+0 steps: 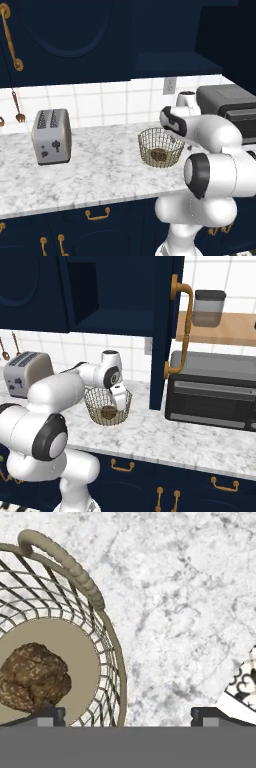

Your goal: Open the cabinet, pick up the bread from the cabinet and place it in the basket. Then move the basket to the dining counter.

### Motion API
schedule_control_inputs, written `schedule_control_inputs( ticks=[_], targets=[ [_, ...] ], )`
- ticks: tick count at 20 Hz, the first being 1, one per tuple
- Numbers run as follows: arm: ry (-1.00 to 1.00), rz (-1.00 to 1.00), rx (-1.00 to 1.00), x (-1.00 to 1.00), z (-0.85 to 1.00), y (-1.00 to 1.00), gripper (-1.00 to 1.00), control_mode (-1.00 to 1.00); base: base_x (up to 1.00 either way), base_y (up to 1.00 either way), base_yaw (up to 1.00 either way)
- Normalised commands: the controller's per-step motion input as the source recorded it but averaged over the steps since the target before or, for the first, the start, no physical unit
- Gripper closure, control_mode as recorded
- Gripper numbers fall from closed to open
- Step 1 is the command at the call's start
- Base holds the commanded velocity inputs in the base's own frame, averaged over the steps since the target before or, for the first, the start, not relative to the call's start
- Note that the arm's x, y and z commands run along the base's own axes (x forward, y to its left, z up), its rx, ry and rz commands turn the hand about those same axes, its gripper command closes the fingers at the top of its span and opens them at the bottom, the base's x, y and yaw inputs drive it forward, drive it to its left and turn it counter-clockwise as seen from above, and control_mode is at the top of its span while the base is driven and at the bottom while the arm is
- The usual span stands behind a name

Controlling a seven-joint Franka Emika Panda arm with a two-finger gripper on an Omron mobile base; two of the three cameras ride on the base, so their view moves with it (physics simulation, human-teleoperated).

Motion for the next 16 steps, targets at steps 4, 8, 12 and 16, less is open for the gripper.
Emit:
schedule_control_inputs(
  ticks=[4,8,12,16],
  targets=[
    [0.08,0.0,0.18,-0.06,-0.24,-0.03,-1.0,-1.0,0.0,0.0,0.0],
    [0.0,0.0,0.2,-0.01,-0.49,0.0,-1.0,-1.0,0.0,0.0,0.0],
    [0.0,0.0,0.15,0.0,-0.33,0.0,-1.0,-1.0,0.0,0.0,0.0],
    [0.0,0.0,0.07,0.0,-0.14,0.03,-1.0,-1.0,0.0,0.0,0.0]
  ],
)
